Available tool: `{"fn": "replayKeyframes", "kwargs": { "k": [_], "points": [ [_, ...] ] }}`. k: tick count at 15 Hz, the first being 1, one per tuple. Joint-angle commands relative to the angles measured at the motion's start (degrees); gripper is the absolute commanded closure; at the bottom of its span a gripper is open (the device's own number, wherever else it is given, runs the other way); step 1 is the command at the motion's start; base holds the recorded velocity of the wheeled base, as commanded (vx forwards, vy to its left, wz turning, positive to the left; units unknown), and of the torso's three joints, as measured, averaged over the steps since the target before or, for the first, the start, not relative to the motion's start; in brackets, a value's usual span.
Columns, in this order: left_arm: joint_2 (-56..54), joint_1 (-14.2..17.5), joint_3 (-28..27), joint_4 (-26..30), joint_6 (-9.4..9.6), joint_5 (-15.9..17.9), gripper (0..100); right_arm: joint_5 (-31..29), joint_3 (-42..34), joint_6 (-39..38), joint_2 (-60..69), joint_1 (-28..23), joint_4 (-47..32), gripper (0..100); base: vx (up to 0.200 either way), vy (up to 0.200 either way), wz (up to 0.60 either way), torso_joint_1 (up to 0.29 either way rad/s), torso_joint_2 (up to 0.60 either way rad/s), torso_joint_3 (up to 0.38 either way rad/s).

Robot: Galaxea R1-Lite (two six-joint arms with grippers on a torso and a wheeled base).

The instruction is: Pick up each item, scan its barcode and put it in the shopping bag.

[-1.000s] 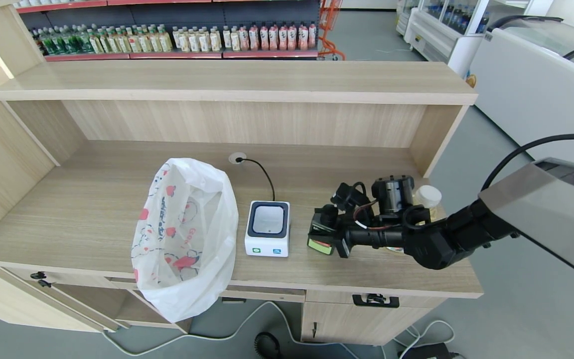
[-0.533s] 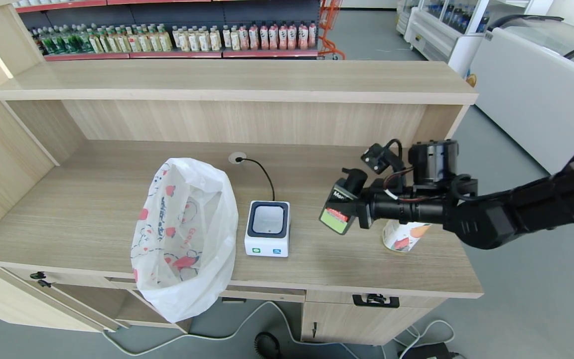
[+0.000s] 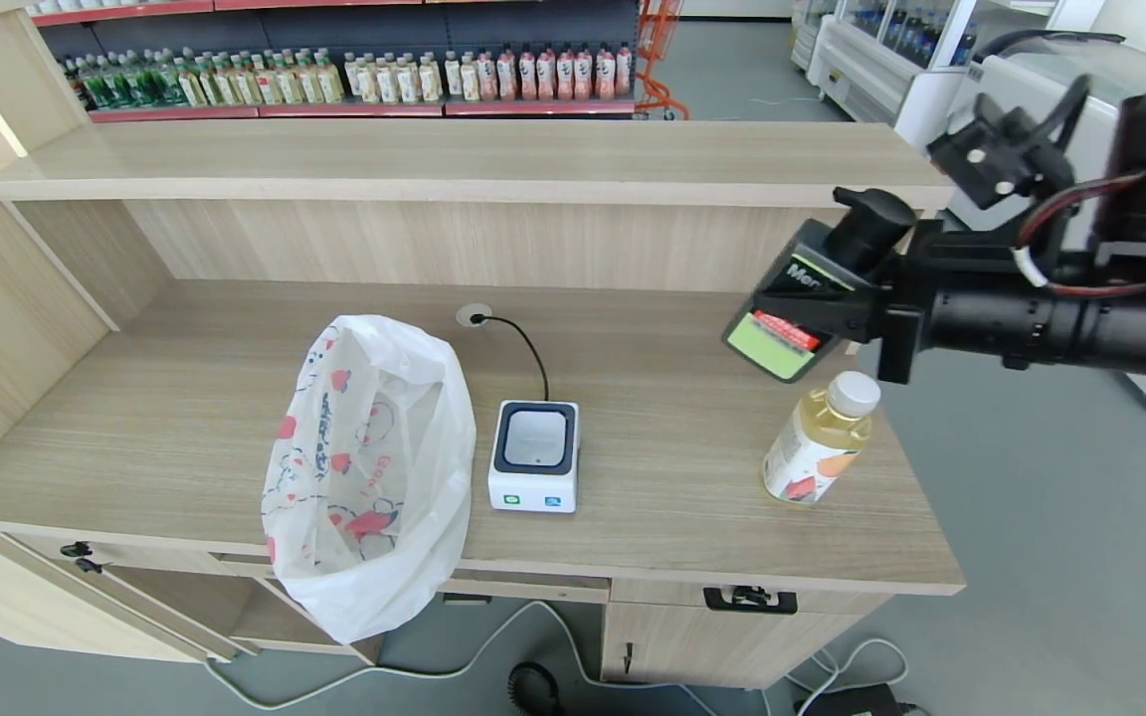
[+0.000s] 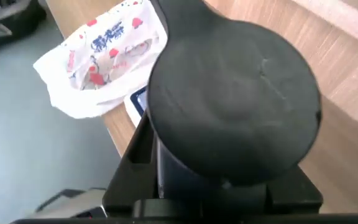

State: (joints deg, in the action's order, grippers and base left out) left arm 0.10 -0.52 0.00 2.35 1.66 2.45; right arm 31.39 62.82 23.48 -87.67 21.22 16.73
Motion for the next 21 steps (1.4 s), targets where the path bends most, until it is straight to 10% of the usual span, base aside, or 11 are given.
{"fn": "replayKeyframes", "kwargs": {
  "k": [1,5,11,21],
  "points": [
    [0.0,0.0,0.0,0.0,0.01,0.0,0,1.8,-2.3,26.5,20.4,-3.1,-20.7,100,0.0,0.0,0.0,0.0,0.0,0.0],
    [0.0,0.0,0.0,0.0,0.01,0.0,0,12.1,-1.8,70.5,25.8,-9.4,-40.0,100,0.0,0.0,0.0,0.0,0.0,0.0],
    [0.0,0.0,0.0,0.0,0.01,0.0,0,12.1,1.0,122.3,29.5,-5.2,-38.9,100,0.0,0.0,0.0,0.0,0.0,0.0],
    [0.0,0.0,0.0,-0.1,0.01,0.0,0,12.0,-7.4,138.0,30.4,12.5,-20.5,100,0.0,0.0,0.0,0.0,0.0,0.0]
  ]
}}
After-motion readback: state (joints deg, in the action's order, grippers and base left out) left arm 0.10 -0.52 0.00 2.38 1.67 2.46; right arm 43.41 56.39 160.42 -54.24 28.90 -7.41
